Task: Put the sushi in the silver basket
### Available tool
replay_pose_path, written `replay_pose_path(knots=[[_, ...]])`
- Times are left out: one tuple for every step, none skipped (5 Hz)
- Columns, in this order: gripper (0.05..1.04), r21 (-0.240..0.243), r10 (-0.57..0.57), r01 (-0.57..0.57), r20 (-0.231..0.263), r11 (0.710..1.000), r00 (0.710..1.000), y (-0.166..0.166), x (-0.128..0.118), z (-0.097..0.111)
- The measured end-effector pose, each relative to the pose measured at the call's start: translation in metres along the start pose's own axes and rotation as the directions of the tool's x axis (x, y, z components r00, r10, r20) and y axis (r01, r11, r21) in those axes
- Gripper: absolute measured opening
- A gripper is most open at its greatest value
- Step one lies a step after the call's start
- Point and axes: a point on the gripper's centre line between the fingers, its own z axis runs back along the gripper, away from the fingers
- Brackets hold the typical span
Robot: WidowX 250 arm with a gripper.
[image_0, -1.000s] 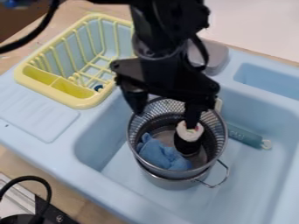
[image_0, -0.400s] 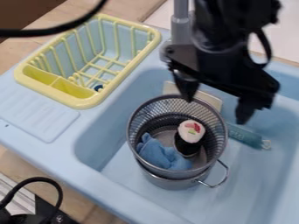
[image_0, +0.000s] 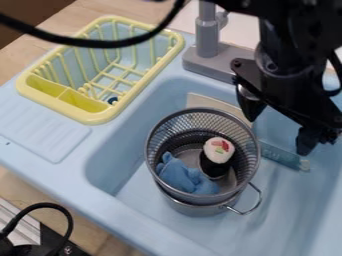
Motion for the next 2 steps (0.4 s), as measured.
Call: replay_pose_path(knots=[[1.000, -0.055, -0.095, 0.093, -0.037, 0.994, 0.995, -0.0028, -0.0040, -0.0092], [1.000, -0.065, -0.167, 0.165, -0.012, 0.984, 0.986, -0.0051, -0.0001, -0.0148]])
